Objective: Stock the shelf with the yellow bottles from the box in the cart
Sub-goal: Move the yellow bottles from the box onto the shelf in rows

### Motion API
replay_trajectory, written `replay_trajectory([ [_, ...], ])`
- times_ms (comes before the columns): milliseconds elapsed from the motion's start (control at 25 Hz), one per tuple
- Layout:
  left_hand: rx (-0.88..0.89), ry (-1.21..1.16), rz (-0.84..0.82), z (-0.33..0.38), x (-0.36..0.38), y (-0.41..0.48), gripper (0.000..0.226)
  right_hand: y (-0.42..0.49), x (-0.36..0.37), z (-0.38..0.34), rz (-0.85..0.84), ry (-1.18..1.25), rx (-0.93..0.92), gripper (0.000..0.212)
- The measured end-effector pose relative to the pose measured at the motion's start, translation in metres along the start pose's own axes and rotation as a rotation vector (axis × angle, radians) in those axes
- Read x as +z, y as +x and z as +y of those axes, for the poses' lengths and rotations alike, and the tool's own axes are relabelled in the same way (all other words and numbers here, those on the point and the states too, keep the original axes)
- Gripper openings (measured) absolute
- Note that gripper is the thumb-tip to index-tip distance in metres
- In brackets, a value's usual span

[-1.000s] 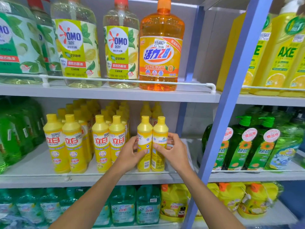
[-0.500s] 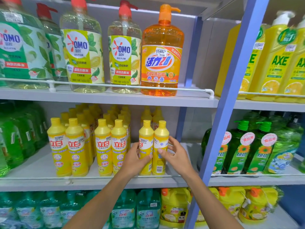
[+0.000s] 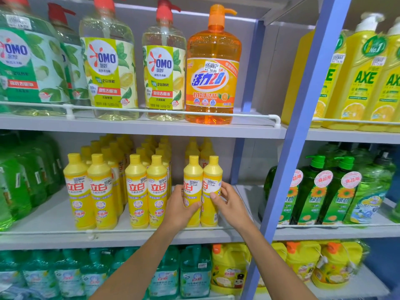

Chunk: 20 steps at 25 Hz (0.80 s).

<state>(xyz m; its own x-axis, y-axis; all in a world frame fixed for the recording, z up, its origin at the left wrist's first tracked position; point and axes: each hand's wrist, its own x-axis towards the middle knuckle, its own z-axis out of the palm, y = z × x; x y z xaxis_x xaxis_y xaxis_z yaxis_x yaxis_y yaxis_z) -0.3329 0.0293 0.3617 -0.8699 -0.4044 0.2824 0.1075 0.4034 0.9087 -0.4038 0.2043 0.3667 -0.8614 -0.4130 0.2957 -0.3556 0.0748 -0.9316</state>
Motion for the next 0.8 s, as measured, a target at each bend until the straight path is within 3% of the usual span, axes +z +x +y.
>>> replay_trajectory([
  [160, -0.059, -0.121, -0.06, -0.014, -0.004, 0.003, 0.055, -0.004, 0.01, 0.005, 0.181, -0.112, 0.002, 0.055],
  [280, -0.084, -0.142, -0.003, -0.019, 0.002, 0.002, 0.054, 0.0, 0.004, 0.012, 0.067, -0.074, 0.007, 0.044],
  [440, -0.085, -0.113, 0.082, -0.01, 0.014, 0.004, 0.058, 0.0, -0.006, 0.009, -0.096, -0.042, 0.009, 0.049],
  [640, -0.082, -0.142, -0.079, -0.025, 0.004, 0.003, 0.062, -0.005, 0.008, 0.018, 0.129, -0.139, 0.014, 0.054],
  [800, -0.065, -0.028, -0.051, -0.023, 0.001, 0.003, 0.057, 0.007, 0.004, 0.023, 0.074, -0.127, 0.022, 0.043],
])
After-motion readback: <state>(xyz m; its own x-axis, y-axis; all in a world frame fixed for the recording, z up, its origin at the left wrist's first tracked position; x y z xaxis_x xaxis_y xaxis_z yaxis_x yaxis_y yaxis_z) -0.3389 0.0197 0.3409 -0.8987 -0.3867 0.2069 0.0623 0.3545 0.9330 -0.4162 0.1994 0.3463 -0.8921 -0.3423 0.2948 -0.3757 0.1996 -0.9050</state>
